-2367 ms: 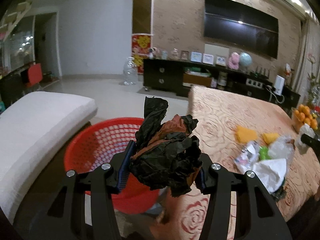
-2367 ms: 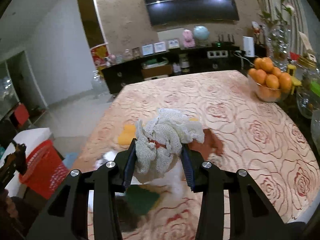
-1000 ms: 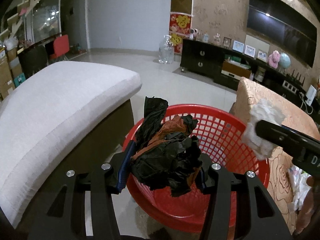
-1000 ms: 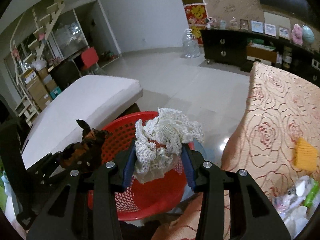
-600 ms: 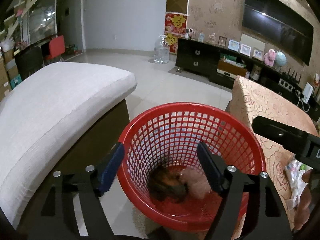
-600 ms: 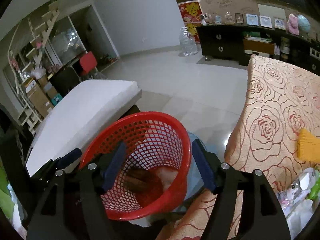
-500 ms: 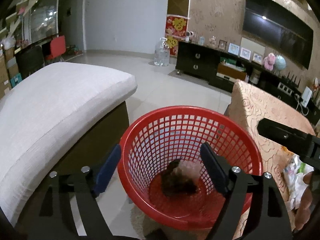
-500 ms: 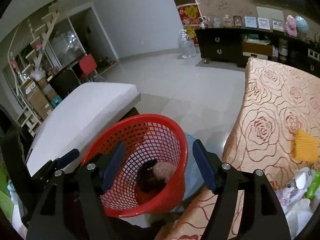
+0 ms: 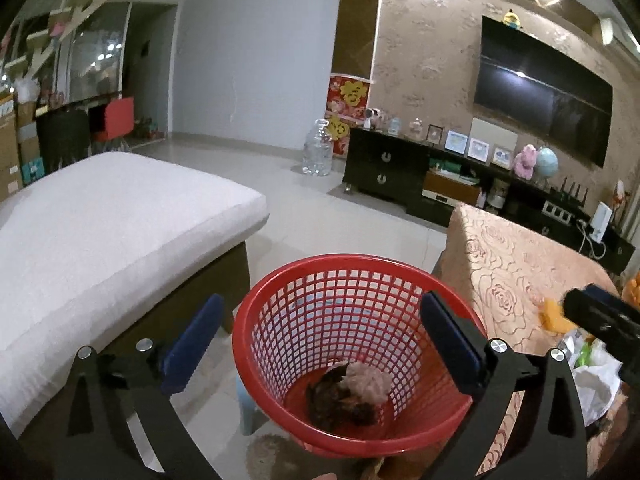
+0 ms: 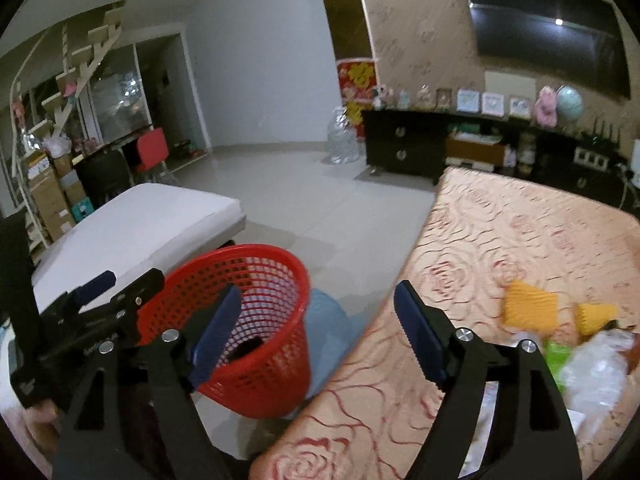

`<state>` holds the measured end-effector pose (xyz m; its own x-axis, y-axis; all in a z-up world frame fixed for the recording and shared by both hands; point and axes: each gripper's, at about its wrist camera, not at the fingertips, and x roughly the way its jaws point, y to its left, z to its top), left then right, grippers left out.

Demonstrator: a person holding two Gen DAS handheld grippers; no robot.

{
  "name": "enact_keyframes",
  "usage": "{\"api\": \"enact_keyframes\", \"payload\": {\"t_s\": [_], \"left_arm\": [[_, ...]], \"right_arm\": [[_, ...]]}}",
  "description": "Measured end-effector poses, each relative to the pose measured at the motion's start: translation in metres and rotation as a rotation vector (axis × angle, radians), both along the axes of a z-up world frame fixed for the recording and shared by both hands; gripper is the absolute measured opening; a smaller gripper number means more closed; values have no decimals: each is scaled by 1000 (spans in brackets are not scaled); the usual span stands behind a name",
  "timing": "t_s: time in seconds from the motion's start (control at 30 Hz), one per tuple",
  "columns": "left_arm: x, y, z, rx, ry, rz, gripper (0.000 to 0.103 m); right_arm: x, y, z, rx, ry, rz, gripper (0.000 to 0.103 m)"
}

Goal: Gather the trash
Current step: 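Move the left tool back to the table toward the white tissue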

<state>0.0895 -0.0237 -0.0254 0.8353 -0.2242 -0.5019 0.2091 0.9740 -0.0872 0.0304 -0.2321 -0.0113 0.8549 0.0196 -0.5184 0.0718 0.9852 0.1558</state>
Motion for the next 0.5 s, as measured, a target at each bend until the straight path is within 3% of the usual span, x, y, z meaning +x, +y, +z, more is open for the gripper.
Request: {"api": "enact_keyframes", "payload": {"t_s": [0.1,0.5], "left_arm": [[-3,-3,-1,12,-6,-10,95],[-18,-21,-5,18,-21,-83,95]], "right_arm": [[-21,-11,3,-25,-21,-37,86],[-92,-100,4,-52,-15,-239,87]]}}
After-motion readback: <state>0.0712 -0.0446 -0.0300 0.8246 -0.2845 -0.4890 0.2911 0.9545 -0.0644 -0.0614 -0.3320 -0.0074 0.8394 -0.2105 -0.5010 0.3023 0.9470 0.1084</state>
